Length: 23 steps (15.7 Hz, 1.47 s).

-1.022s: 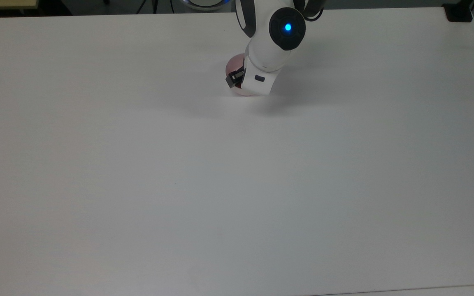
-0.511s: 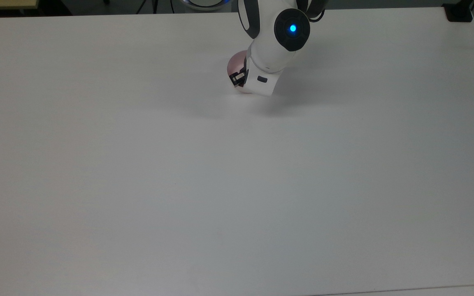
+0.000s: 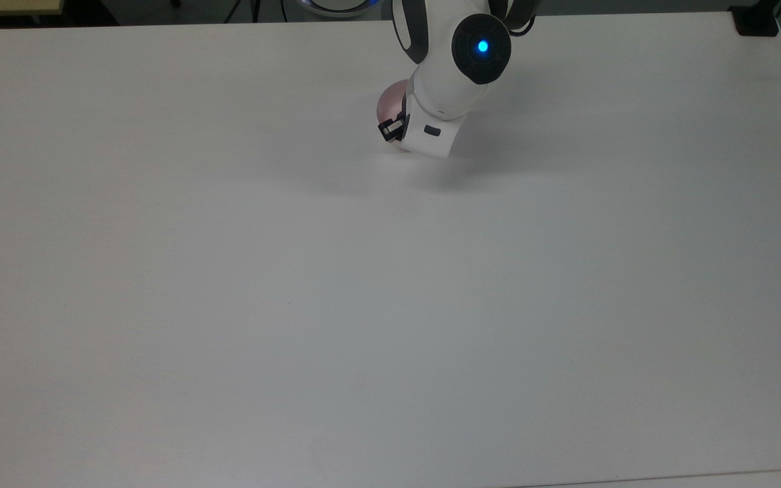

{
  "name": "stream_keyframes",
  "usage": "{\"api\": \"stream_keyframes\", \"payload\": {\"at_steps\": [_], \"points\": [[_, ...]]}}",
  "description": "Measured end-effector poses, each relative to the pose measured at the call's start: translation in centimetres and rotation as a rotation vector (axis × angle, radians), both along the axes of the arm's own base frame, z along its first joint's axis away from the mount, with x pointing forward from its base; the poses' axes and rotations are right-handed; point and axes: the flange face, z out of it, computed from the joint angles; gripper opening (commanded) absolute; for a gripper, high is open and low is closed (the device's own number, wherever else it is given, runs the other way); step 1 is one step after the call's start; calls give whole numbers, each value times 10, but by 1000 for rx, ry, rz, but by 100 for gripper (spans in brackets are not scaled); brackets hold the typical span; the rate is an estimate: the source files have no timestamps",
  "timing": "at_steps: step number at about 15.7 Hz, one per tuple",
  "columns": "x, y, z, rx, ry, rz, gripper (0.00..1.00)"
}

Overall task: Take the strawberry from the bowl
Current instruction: 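Close the gripper fingers around the red strawberry in the bowl, then lift the strawberry up out of the bowl, then carry the held strawberry away from the bowl and lower it slightly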

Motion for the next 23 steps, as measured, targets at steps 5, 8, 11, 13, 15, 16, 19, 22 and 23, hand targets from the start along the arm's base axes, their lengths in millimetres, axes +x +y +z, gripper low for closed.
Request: {"api": "stream_keyframes", "payload": {"at_steps": [5,8,11,13,15,16,19,22,23], "points": [[4,-1,11,8,-22,-4,40],[13,-10,42,9,-30,-24,40],[28,-39,95,21,-19,-42,40],[38,-63,130,52,-25,-64,40],[50,-89,153,79,-61,-105,40],[54,-102,158,84,-76,-126,40],[67,-138,151,84,-103,-179,40],[81,-184,127,80,-129,-223,40],[88,-196,117,77,-150,-234,41]]}}
